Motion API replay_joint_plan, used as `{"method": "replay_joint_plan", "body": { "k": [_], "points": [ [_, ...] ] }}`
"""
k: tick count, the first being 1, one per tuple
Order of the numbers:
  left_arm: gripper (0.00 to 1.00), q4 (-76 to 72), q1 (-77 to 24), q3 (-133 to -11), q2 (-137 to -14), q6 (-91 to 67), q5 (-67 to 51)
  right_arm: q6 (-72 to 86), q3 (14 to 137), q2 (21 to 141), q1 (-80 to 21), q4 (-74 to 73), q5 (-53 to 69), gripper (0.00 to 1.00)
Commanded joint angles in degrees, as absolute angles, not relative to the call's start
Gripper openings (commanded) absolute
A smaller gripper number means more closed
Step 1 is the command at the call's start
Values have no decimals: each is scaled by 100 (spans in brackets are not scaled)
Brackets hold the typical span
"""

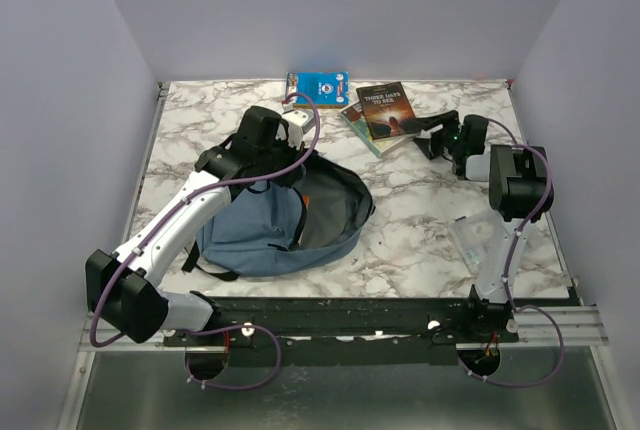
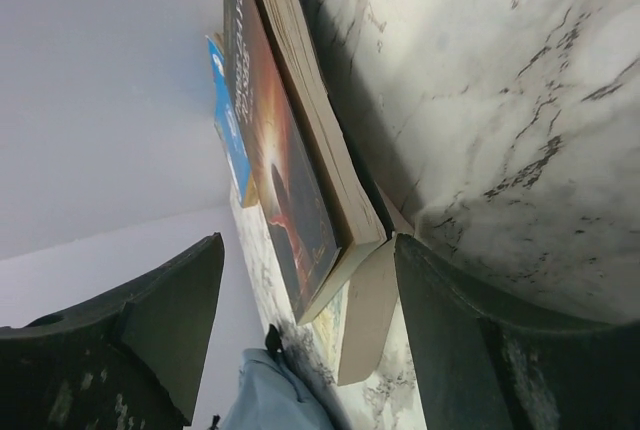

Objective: Pack the student bag
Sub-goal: Pick up the book from the center of the board.

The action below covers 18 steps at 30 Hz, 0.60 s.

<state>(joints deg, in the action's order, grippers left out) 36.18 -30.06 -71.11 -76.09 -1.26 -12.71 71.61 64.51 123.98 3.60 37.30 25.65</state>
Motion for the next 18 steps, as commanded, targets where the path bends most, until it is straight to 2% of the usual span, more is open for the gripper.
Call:
{"method": "replay_joint_plan", "body": {
  "k": [1, 18],
  "points": [
    [0, 3603, -2988, -7145, -7622, -141, -1433, 7420, 6499, 12525, 501, 4250, 2752, 71],
    [0, 3618, -2986, -7167, -7706, -202, -1566, 8906, 6626, 13273, 521, 6351, 3296, 49]
  ]
}}
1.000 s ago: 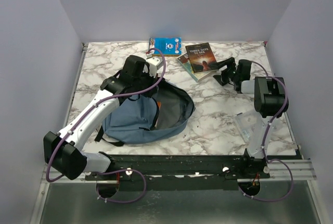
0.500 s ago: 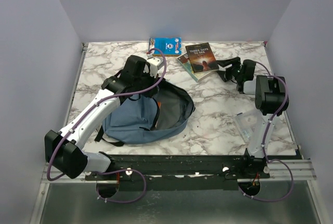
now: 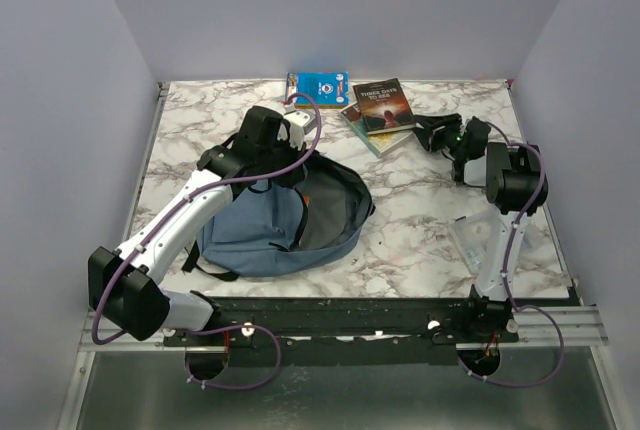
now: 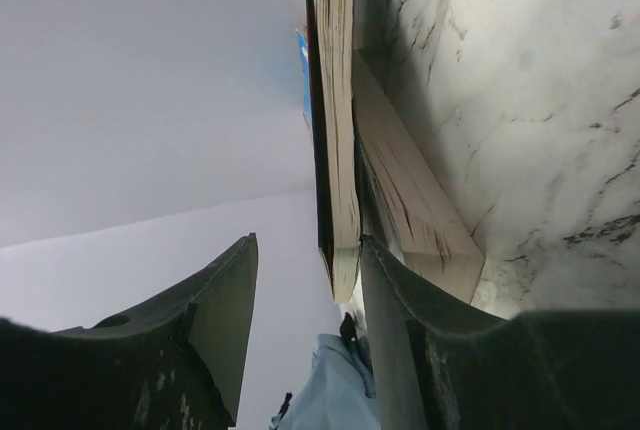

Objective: Pack the student bag
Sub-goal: Pick up the book from the center of the board.

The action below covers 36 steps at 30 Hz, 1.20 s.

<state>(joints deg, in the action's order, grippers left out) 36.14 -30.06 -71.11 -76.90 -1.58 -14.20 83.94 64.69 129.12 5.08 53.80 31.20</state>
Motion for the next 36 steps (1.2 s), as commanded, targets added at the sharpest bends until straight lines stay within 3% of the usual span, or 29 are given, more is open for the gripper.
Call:
{"method": "replay_joint_plan", "body": {
  "k": [1, 13, 36],
  "points": [
    [0, 3620, -2988, -7178, -7704, -202, -1569, 8973, 6645, 13328, 519, 6457, 3289, 48],
    [0, 3626, -2988, -7197, -7701, -242, -1672, 8831, 7033, 13604, 419, 6176, 2983, 47],
    [0, 3639, -2987, -7209, -7646, -281, -1705, 7776, 8292, 13521, 79, 3061, 1943, 54]
  ]
}}
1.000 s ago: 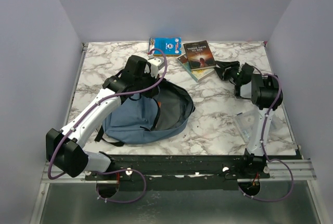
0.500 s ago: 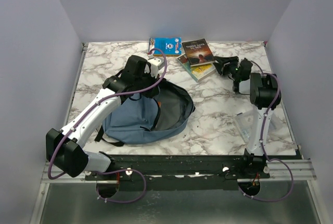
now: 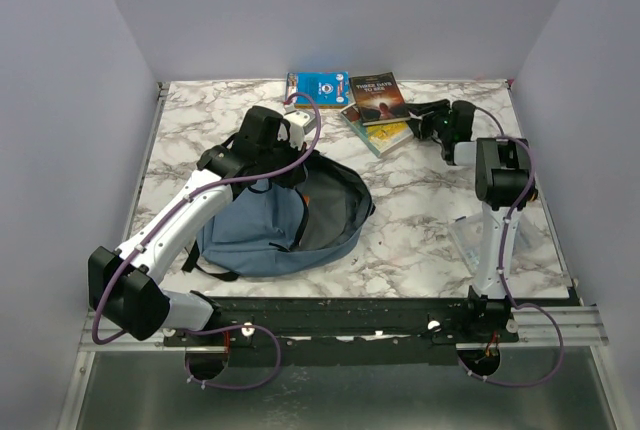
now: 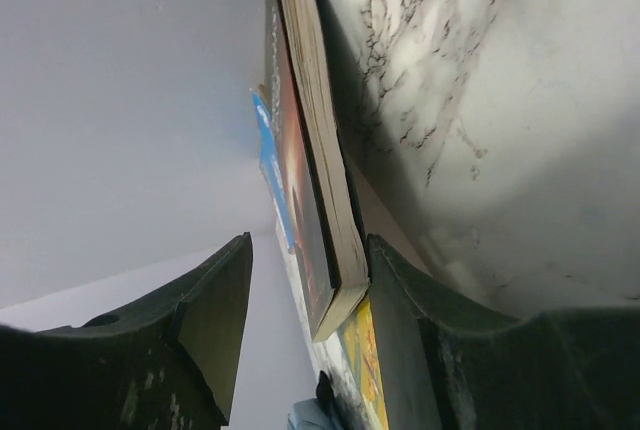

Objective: Pack the student bag
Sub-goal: Pick up the book from the center of the board.

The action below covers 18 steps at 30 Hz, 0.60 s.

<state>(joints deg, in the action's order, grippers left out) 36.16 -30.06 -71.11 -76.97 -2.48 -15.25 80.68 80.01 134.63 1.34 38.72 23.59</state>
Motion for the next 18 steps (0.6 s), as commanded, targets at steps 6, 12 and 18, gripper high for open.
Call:
{"method": "replay_joint_plan", "body": {
  "k": [6, 12, 18],
  "points": [
    [0, 3639, -2987, -7223, -7654, -296, -1767, 8024, 8669, 13889, 38, 3278, 2223, 54],
    [0, 3638, -2981, -7222, -7684, -302, -1759, 8262, 9117, 14083, -149, 3438, 2141, 47],
    [0, 3639, -2982, -7231, -7724, -324, -1805, 8674, 9084, 14091, -184, 3812, 2096, 22]
  ]
}}
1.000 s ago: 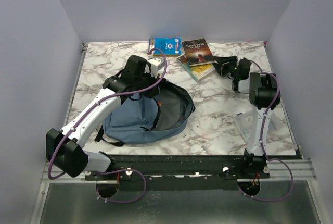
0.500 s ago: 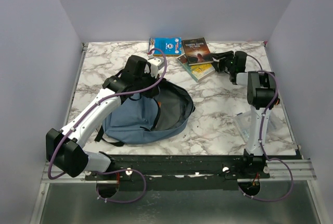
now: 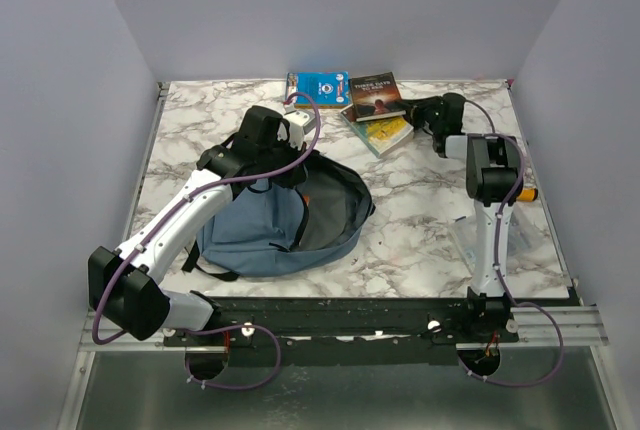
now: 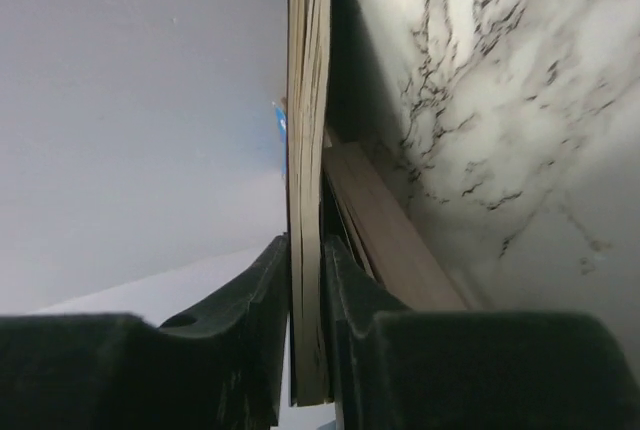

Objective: Pack the student bag
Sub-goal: Pick up the book from the center of the board, then place the book in the student bag.

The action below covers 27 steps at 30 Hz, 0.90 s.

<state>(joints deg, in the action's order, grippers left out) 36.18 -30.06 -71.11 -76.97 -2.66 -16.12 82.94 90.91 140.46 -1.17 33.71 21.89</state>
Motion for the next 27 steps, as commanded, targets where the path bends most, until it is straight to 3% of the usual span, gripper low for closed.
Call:
{"method": "replay_joint_plan", "body": {
  "k": [1, 6, 12, 17, 27],
  "points": [
    [0, 3636, -2981, -7218, -7723, -323, -1794, 8768, 8931, 13991, -178, 3955, 2119, 21],
    [0, 3634, -2981, -7233, -7724, -330, -1794, 8839, 8025, 13225, -127, 4582, 2337, 1],
    [0, 3639, -2982, -7227, -7697, -360, -1784, 8341, 7124, 11975, 214, 4803, 2812, 1],
    [0, 3634, -2984, -7220, -7663, -375, -1768, 7085, 7014, 11000, 554, 3331, 3593, 1],
    [0, 3637, -2982, -7227, -7546, -429, -1743, 3670, 6617, 8000, 515, -1198, 4181, 1]
  ]
}}
